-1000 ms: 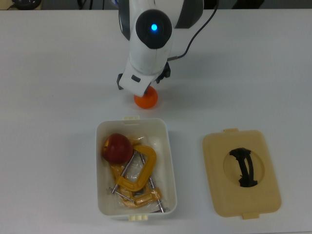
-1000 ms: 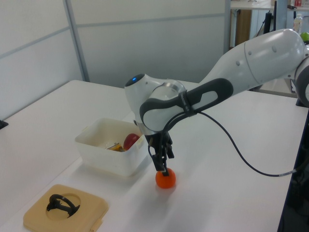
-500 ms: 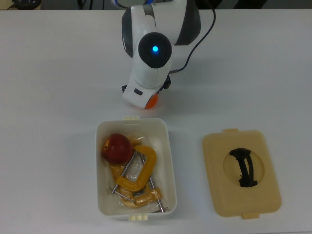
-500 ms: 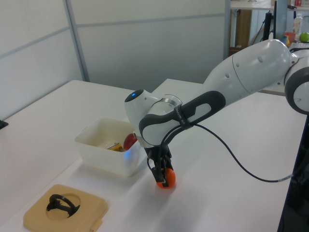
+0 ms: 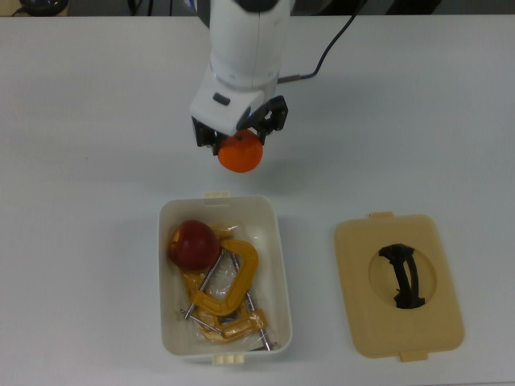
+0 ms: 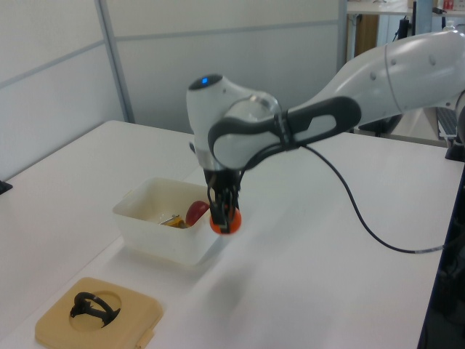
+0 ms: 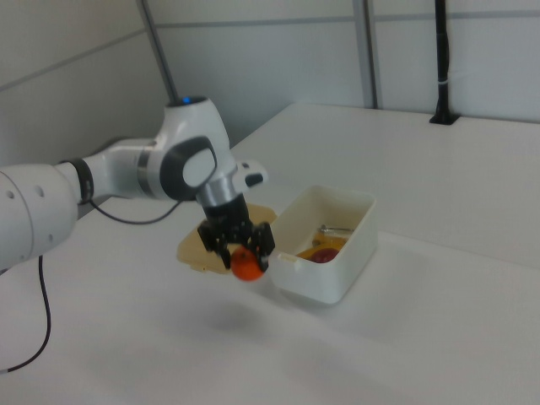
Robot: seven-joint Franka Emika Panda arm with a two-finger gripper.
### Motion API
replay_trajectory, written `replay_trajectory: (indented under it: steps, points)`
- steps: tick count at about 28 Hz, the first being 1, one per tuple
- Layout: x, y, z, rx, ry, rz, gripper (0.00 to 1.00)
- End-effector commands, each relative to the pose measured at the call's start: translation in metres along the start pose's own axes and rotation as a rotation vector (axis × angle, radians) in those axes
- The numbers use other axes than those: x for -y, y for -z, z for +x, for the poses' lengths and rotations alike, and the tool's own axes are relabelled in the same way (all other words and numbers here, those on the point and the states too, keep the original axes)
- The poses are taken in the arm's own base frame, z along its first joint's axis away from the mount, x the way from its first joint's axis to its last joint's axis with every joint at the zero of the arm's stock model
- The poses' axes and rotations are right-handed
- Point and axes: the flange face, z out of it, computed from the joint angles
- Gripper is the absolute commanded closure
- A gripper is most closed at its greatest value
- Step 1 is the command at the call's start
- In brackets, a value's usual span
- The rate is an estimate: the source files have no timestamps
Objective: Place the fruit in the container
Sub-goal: 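Carry the mandarin over the container and open the gripper inside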
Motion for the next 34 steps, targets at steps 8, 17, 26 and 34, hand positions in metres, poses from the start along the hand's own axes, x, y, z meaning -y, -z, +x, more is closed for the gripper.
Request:
replay_trajectory:
  steps: [8,17,26,34]
  points:
    - [-0.027,0.038,0.051,-0.316,-0.289,-0.054,0.75]
    - [-0.032,0.0,0.071,-0.394,-0.501,-0.013,0.63]
    - [-0.039,0.003,0.067,-0.387,-0.497,-0.029,0.0]
    - [-0.048,0.03,0.034,-0.267,-0.479,-0.062,0.0]
